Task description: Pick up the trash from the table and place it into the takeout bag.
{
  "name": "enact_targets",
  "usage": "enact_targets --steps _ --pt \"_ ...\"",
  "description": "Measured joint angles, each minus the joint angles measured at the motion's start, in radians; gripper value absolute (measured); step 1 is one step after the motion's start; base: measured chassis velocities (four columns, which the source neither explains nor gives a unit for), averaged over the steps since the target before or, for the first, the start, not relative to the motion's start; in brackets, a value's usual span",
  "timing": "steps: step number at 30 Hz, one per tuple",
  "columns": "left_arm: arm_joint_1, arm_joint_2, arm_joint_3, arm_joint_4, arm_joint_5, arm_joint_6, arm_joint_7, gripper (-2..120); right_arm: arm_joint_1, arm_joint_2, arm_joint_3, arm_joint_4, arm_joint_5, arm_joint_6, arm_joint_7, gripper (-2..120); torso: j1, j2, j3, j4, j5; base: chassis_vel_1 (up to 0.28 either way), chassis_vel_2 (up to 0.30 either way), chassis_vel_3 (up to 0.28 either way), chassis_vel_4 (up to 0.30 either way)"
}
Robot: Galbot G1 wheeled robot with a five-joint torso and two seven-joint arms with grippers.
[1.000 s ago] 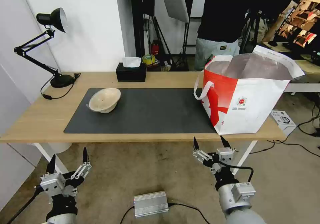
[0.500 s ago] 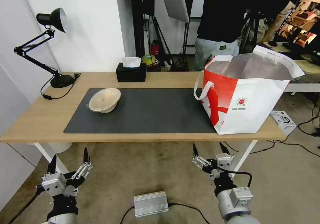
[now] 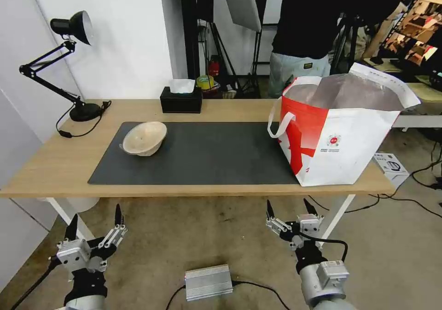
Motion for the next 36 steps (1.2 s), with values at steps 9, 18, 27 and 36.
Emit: enact_targets --steps 9,18,27,36 --pt "0.006 0.018 -0.018 -0.046 -0.062 0.021 -0.021 100 0.000 0.000 0.000 0.000 0.000 0.001 0.000 100 0.000 0.000 0.000 0.0000 0.0000 0.000 0.000 0.000 0.000" --pt "0.023 0.051 -0.027 -0.134 -0.228 0.139 -0.127 100 0.001 0.000 0.000 0.000 0.000 0.001 0.000 100 0.000 0.000 0.000 0.0000 0.0000 0.000 0.000 0.000 0.000" --pt "-0.041 0.110 -0.040 -0.134 -0.440 0.206 -0.162 100 0.001 0.000 0.000 0.000 0.001 0.002 0.000 100 0.000 0.000 0.000 0.0000 -0.0001 0.000 0.000 0.000 0.000" --pt "-0.128 0.213 -0.088 -0.139 -0.749 0.217 -0.173 100 0.001 0.000 0.000 0.000 0.001 0.002 -0.001 100 0.000 0.000 0.000 -0.0001 -0.0002 0.000 0.000 0.000 0.000"
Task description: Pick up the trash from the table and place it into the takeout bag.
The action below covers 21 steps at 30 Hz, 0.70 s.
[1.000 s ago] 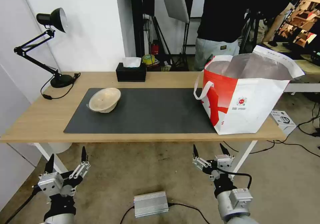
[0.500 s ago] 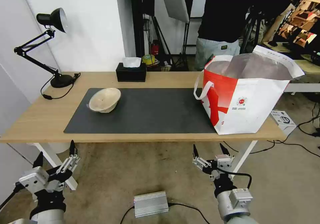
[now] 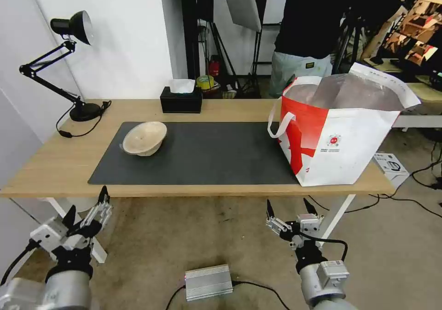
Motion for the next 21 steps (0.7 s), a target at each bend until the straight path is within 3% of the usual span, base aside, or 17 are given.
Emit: enact_targets --steps 2,6,9,10,17,21 --pt "-0.011 0.014 -0.015 0.000 -0.051 0.000 -0.002 100 0.000 0.000 0.000 0.000 0.000 0.000 0.000 100 0.000 0.000 0.000 0.0000 0.0000 0.000 0.000 0.000 0.000" --pt "-0.084 0.085 -0.092 0.001 -0.302 0.013 -0.053 100 0.000 0.000 0.000 0.000 0.000 0.000 0.000 100 0.000 0.000 0.000 0.0001 0.0000 0.000 0.000 0.000 0.000" --pt "-0.105 0.100 -0.107 0.002 -0.359 0.017 -0.071 100 0.000 0.000 0.000 0.000 0.000 0.000 0.000 100 0.000 0.000 0.000 0.0001 0.0001 0.000 0.000 0.000 0.000" --pt "-0.148 0.125 -0.131 0.002 -0.456 0.034 -0.106 100 0.000 0.000 0.000 0.000 0.000 0.000 0.000 100 0.000 0.000 0.000 0.0001 0.0000 0.000 0.000 0.000 0.000" --pt "-0.243 0.173 -0.147 0.012 -0.566 0.086 -0.165 100 0.000 0.000 0.000 0.000 0.000 0.000 0.000 100 0.000 0.000 0.000 0.0000 0.0001 0.000 0.000 0.000 0.000" --pt "-0.307 0.201 -0.127 0.057 -0.607 0.110 -0.202 100 0.000 0.000 0.000 0.000 0.000 0.000 0.000 100 0.000 0.000 0.000 0.0001 0.0000 0.000 0.000 0.000 0.000"
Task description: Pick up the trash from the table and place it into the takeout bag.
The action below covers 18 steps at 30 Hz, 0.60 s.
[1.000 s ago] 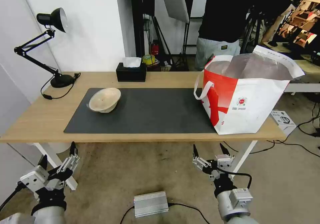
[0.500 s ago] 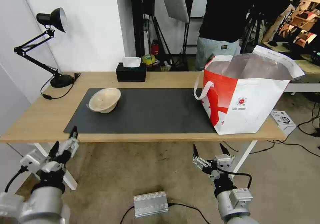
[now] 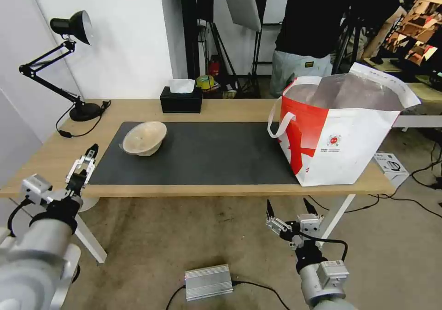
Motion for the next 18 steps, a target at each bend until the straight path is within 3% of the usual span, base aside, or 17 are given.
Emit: enact_targets --steps 9,14,18 --pt "-0.057 0.021 0.040 0.064 0.003 0.006 -0.016 100 0.000 0.000 0.000 0.000 0.000 0.000 0.000 100 0.000 0.000 0.000 0.0000 0.0001 0.000 0.000 0.000 0.000" --pt "-0.074 0.040 0.045 0.090 0.002 0.035 -0.056 100 0.000 0.000 0.000 0.000 0.000 0.000 0.000 100 0.000 0.000 0.000 0.0001 0.0001 0.000 0.000 0.000 0.000" --pt "-0.108 0.062 0.063 0.123 0.000 0.047 -0.124 100 0.000 0.000 0.000 0.000 0.000 0.000 0.000 100 0.000 0.000 0.000 0.0000 0.0000 0.000 0.000 0.000 0.000"
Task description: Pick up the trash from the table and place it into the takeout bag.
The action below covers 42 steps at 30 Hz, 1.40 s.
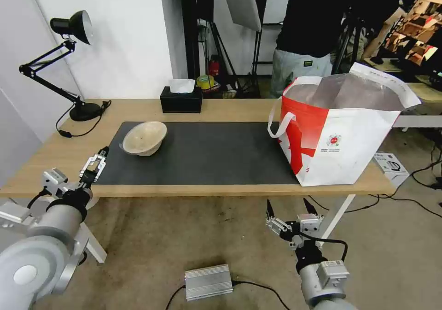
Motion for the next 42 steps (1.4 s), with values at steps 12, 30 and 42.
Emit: enact_targets --steps 12,30,42 --pt "-0.056 0.027 0.047 0.053 -0.023 0.004 -0.059 100 0.000 0.000 0.000 0.000 0.000 0.000 0.000 100 0.000 0.000 0.000 0.0000 0.0000 0.000 0.000 0.000 0.000" --pt "-0.150 0.108 0.061 0.130 -0.160 0.036 -0.073 100 0.000 0.000 0.000 0.000 0.000 0.000 0.000 100 0.000 0.000 0.000 0.0000 0.0001 0.000 0.000 0.000 0.000" --pt "-0.233 0.126 0.097 0.213 -0.187 0.047 -0.089 100 0.000 0.000 0.000 0.000 0.000 0.000 0.000 100 0.000 0.000 0.000 0.0001 0.0000 0.000 0.000 0.000 0.000"
